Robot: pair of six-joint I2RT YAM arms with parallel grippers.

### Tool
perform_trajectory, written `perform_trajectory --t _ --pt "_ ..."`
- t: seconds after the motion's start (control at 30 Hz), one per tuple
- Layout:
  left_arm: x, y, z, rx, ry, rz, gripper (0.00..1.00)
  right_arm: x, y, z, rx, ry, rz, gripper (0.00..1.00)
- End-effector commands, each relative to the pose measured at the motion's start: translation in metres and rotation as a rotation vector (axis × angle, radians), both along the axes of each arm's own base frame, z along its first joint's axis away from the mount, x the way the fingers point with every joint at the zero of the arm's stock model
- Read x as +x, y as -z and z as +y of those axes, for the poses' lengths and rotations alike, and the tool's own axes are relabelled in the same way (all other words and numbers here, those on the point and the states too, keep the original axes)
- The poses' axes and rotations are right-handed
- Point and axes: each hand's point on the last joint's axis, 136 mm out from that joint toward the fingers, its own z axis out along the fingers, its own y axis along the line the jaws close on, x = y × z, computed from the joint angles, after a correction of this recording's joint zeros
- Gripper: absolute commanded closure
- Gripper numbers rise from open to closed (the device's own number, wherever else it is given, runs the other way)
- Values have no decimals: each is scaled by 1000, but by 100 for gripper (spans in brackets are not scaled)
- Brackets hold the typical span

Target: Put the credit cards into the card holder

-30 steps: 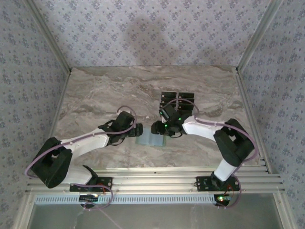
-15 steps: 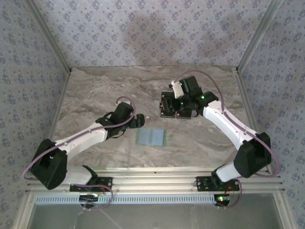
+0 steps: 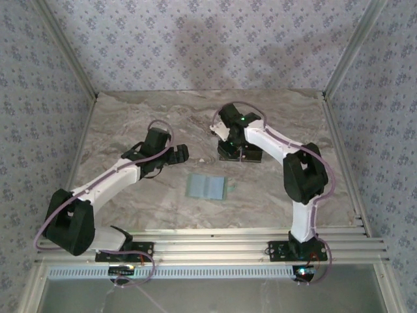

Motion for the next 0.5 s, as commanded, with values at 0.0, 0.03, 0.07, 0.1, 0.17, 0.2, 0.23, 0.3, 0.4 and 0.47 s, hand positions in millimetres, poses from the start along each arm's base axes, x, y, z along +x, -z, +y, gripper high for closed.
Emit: perform_trajectory --t 0.0,0.03,0.07,0.1,0.17,0.2,0.23,0.3,0.4,0.47 --pt "0 -2 1 -6 17 15 0 6 -4 -3 -79 -52 -28 52" --pt "0 -1 2 -10 14 20 0 8 -2 -3 -86 -54 -35 53" --pt "0 0 3 -12 12 21 0 8 1 -2 -92 -60 -33 53" --pt "-1 2 4 -12 9 26 0 10 3 -2 -102 -60 -38 53" --pt "0 2 5 -17 5 28 0 11 7 -1 -120 -71 -38 53" --pt "0 3 6 -19 2 30 0 11 10 0 -132 -76 -38 53" --pt "0 4 6 -21 2 34 0 10 13 0 -138 -82 -35 54" --pt "0 4 6 -25 1 34 0 9 18 -1 -150 -89 -27 54" --pt "1 4 6 -30 -2 33 0 10 23 -2 -168 -91 -27 55" --pt "2 4 6 -34 -3 32 0 9 27 -3 -182 -99 -22 56"
